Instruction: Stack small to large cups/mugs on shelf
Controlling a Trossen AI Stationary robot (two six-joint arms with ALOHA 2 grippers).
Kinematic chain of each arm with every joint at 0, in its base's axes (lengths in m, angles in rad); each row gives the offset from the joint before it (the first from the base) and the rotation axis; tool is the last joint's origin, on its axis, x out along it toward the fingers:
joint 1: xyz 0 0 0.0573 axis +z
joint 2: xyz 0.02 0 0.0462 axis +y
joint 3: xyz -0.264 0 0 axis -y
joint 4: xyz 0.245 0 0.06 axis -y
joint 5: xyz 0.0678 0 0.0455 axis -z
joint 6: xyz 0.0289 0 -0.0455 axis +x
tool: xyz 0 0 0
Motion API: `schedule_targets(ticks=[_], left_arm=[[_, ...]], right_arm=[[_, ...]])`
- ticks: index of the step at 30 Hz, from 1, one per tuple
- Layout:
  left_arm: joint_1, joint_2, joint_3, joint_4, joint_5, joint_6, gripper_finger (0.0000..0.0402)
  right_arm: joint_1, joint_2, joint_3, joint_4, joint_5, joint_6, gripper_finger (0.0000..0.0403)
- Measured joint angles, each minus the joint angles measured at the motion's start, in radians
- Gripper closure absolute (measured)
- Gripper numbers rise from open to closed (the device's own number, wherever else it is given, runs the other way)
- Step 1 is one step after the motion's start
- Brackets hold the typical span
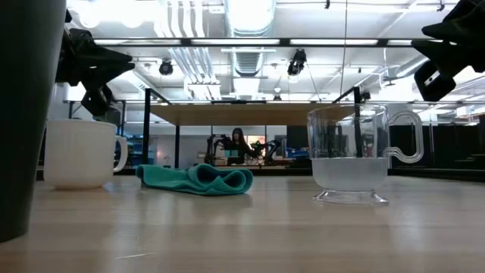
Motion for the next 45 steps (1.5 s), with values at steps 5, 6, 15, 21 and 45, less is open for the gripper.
schedule_targets(ticks=[5, 6, 15, 21, 45], left_arm=[[0.0, 0.0, 0.0, 0.0, 0.0, 0.0, 0.0358], [0.0, 0.0, 0.0, 0.0, 0.0, 0.0, 0.0358], [0.0, 0.0, 0.0, 0.0, 0.0, 0.0, 0.0358], [0.0, 0.0, 0.0, 0.0, 0.0, 0.0, 0.0358], [0.0, 0.005, 0.009, 0.086, -0.194, 0.075, 0.0358]], right_arm=[[0.0, 0.0, 0.0, 0.0, 0.056, 0.0, 0.0321], [0.0, 0.0, 0.0, 0.0, 0.056, 0.0, 0.0321], [0.0, 0.0, 0.0, 0.0, 0.06, 0.001, 0.0321], [0.0, 0.0, 0.0, 0.001, 0.06, 0.008, 0.0321], [0.0, 0.309, 0.515, -0.194, 0.16, -0.174, 0.0321]])
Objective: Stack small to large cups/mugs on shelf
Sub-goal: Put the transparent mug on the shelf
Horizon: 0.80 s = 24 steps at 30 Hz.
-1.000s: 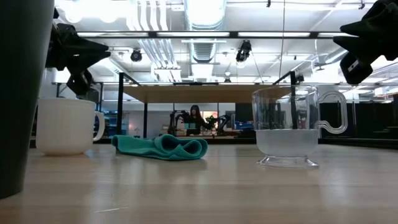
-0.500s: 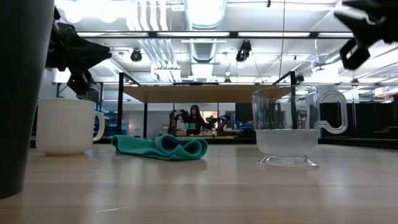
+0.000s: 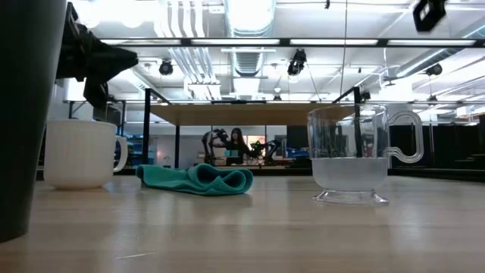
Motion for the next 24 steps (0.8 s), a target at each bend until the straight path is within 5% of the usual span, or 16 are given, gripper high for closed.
schedule_targets(ticks=[4, 11, 24], left_arm=[[0.0, 0.029, 0.066, -0.006, 0.03, -0.109, 0.0358], [0.0, 0.145, 0.256, -0.009, 0.163, -0.036, 0.0358], [0.0, 0.442, 0.844, -0.57, 0.216, 0.454, 0.0358]], right_arm=[[0.0, 0.188, 0.203, -0.088, 0.028, -0.139, 0.0321], [0.0, 0.44, 0.478, -0.143, 0.097, -0.389, 0.0321], [0.0, 0.723, 0.783, -0.45, 0.11, -0.187, 0.0321]])
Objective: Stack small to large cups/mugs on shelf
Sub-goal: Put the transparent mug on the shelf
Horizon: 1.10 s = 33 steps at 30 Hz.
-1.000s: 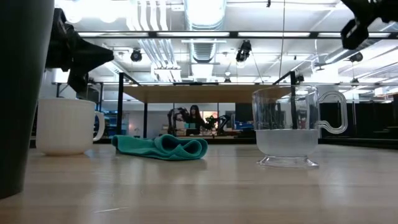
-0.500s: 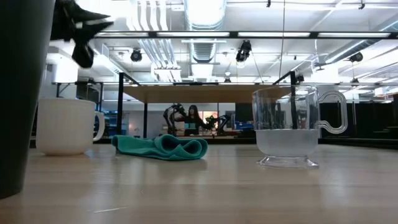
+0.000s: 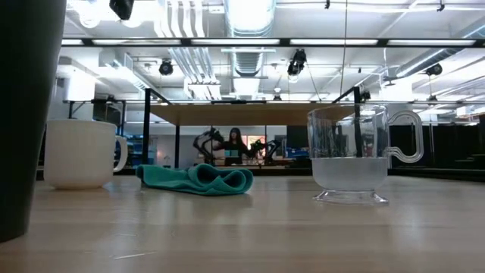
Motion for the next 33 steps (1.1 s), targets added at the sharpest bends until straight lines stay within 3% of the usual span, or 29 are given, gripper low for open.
schedule_targets(ticks=[4, 9, 17, 21, 26, 31, 33], left_arm=[[0.0, 0.068, 0.129, -0.087, -0.002, 0.123, 0.0358], [0.0, 0.134, 0.244, -0.251, -0.018, 0.151, 0.0358], [0.0, 0.196, 0.265, -0.239, -0.018, 0.149, 0.0358], [0.0, 0.209, 0.266, -0.239, -0.018, 0.148, 0.0358], [0.0, 0.211, 0.267, -0.211, -0.018, 0.147, 0.0358], [0.0, 0.205, 0.267, -0.205, -0.018, 0.147, 0.0358], [0.0, 0.205, 0.267, -0.205, -0.018, 0.147, 0.0358]], right_arm=[[0.0, 0.057, 0.059, -0.143, 0.0, 0.153, 0.0321], [-0.007, 0.103, 0.079, -0.209, 0.0, 0.299, 0.0321], [-0.066, 0.172, 0.073, -0.307, -0.04, 0.422, 0.0315], [-0.107, 0.223, 0.073, -0.414, -0.107, 0.54, 0.0293], [-0.135, 0.297, 0.072, -0.437, -0.126, 0.563, 0.0261], [-0.164, 0.383, 0.072, -0.438, -0.401, 0.563, 0.0247], [-0.164, 0.427, 0.072, -0.437, -0.462, 0.563, 0.0246]])
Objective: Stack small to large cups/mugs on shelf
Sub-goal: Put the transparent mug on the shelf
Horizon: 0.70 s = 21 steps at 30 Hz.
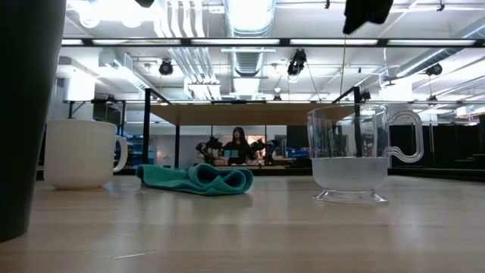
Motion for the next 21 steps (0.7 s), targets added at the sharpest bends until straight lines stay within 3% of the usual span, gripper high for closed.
schedule_targets(ticks=[8, 21], left_arm=[[0.0, 0.002, 0.0, 0.0, 0.0, -0.002, 0.0358], [0.0, 0.002, 0.0, 0.01, 0.0, -0.08, 0.0358]], right_arm=[[-0.014, 0.145, 0.001, 0.003, -0.104, 0.031, 0.0249], [-0.039, 0.17, 0.002, 0.016, -0.181, 0.075, 0.0268]])
